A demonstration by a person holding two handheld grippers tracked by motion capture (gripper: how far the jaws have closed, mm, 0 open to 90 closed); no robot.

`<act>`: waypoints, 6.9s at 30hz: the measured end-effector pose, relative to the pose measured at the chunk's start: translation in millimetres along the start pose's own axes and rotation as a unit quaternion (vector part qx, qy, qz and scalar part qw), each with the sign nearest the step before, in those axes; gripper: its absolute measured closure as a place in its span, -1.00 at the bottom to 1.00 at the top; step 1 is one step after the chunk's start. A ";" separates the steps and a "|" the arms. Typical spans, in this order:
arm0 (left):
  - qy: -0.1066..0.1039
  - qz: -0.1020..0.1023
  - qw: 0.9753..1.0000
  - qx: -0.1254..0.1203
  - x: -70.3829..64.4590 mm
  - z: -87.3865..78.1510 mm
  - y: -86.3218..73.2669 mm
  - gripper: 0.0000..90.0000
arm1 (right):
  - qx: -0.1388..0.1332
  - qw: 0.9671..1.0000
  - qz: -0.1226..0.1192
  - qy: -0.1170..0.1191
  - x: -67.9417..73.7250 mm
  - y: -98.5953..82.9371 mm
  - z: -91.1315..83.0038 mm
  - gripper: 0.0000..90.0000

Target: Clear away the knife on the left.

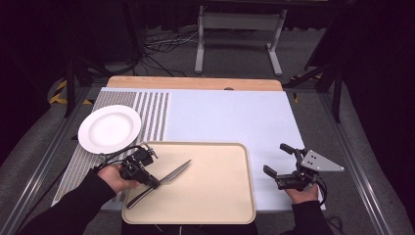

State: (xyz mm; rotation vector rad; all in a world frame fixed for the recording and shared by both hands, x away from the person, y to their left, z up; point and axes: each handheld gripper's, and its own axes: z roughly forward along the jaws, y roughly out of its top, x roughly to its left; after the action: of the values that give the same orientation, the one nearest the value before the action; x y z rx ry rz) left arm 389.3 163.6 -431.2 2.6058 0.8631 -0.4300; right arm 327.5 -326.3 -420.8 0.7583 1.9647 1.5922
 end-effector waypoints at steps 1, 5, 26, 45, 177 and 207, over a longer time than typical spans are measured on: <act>0.002 0.001 1.000 0.001 0.1 0.1 0.1 0.76 | 0.000 1.000 0.000 0.000 0.0 0.0 0.0 -0.97; 0.000 0.008 1.000 -0.008 0.7 -0.7 0.0 0.74 | 0.000 1.000 0.001 0.000 0.2 0.0 -0.3 -0.97; 0.043 0.174 0.977 -0.112 -25.1 -10.3 27.4 0.23 | 0.000 1.000 0.000 -0.002 0.0 0.0 -0.6 -0.97; 0.042 0.195 0.976 -0.084 -36.0 21.2 54.5 1.00 | -0.001 1.000 0.002 -0.002 -1.0 -0.6 -1.1 -0.97; 0.082 0.118 0.966 -0.217 21.3 -52.3 -11.0 -0.53 | 0.008 1.000 0.001 0.002 -1.5 -1.1 4.3 -0.96; 0.062 0.112 0.884 -0.450 37.3 -63.4 -108.2 -0.79 | 0.005 1.000 0.005 0.004 -1.6 -2.7 3.2 -0.96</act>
State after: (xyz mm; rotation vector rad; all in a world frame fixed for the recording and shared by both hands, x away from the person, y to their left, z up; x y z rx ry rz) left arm 361.7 290.5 -415.4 1.8238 0.5773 0.1873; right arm 330.6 -325.6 -424.0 0.7682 1.9784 1.5954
